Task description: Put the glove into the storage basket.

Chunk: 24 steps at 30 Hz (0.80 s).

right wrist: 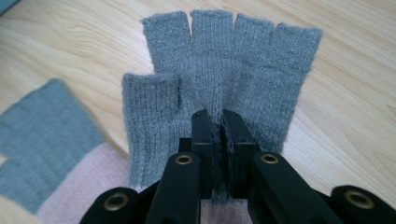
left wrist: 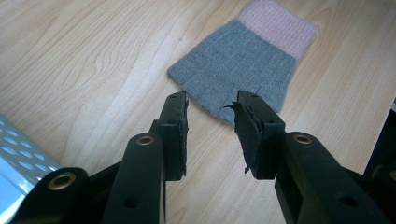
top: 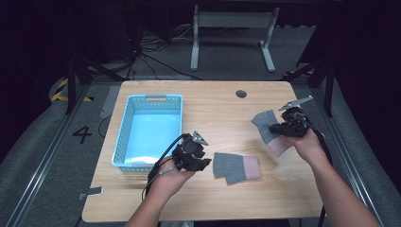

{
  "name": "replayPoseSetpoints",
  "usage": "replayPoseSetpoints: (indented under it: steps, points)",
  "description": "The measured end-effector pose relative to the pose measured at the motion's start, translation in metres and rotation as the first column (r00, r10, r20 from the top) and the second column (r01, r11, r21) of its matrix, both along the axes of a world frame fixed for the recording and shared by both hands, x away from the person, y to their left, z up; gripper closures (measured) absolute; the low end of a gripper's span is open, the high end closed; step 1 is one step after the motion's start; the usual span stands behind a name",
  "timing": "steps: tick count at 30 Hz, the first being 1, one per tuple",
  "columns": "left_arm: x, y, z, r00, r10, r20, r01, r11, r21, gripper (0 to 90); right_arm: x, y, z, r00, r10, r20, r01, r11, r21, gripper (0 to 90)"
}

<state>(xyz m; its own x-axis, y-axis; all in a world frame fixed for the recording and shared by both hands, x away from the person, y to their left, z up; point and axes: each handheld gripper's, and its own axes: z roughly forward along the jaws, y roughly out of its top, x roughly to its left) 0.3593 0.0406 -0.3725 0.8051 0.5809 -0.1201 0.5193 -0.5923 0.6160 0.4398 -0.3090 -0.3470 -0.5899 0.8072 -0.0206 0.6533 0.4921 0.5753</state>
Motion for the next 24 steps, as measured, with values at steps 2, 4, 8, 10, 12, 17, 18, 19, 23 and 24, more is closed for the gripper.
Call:
replayPoseSetpoints:
  steps: [2, 4, 8, 10, 12, 17, 18, 19, 23, 24]
  points:
    - [0.000, 0.000, 0.000, 1.0000, -0.002, -0.001, 0.002, 1.0000, -0.001, 64.4, -0.004, 0.003, 0.003, 0.9997, 0.026, 0.002, -0.026, 1.000, 0.000, 85.0]
    - [0.000, 0.000, 0.000, 1.0000, -0.002, -0.001, 0.002, 1.0000, -0.002, 64.4, -0.006, 0.005, 0.005, 0.9992, 0.039, 0.007, -0.039, 0.999, -0.002, 84.9]
    - [-0.001, 0.000, 0.001, 1.0000, -0.002, 0.003, 0.002, 1.0000, -0.003, 63.4, -0.017, 0.013, 0.010, 0.9955, 0.094, 0.012, -0.094, 0.996, -0.004, 84.7]
    - [-0.001, 0.000, 0.001, 1.0000, -0.003, 0.009, 0.003, 1.0000, -0.003, 63.2, -0.019, 0.015, 0.010, 0.9944, 0.104, 0.013, -0.104, 0.995, -0.006, 84.7]
    - [-0.002, 0.000, 0.001, 0.9999, -0.003, 0.016, 0.003, 1.0000, -0.008, 62.2, -0.026, 0.021, 0.013, 0.9909, 0.134, 0.012, -0.134, 0.991, -0.005, 84.7]
    - [-0.002, 0.001, 0.002, 0.9997, -0.001, 0.024, 0.002, 0.9999, -0.012, 60.4, -0.033, 0.030, 0.015, 0.9832, 0.182, 0.010, -0.182, 0.983, -0.008, 84.7]
    - [-0.002, 0.001, 0.002, 0.9995, -0.001, 0.033, 0.002, 0.9999, -0.011, 60.3, -0.036, 0.033, 0.015, 0.9780, 0.208, 0.008, -0.208, 0.978, -0.014, 84.7]
    - [-0.002, 0.001, 0.002, 0.9995, -0.001, 0.033, 0.002, 0.9999, -0.011, 60.4, -0.036, 0.033, 0.015, 0.9780, 0.208, 0.008, -0.208, 0.978, -0.014, 84.7]
    - [-0.003, 0.001, 0.002, 0.9991, -0.001, 0.041, 0.002, 0.9999, -0.010, 61.8, -0.041, 0.041, 0.013, 0.9690, 0.247, -0.011, -0.247, 0.969, -0.021, 84.5]
    - [-0.002, 0.001, 0.003, 0.9993, 0.004, 0.038, -0.004, 0.9999, -0.011, 61.6, -0.042, 0.043, 0.013, 0.9673, 0.253, -0.010, -0.254, 0.967, -0.023, 84.5]
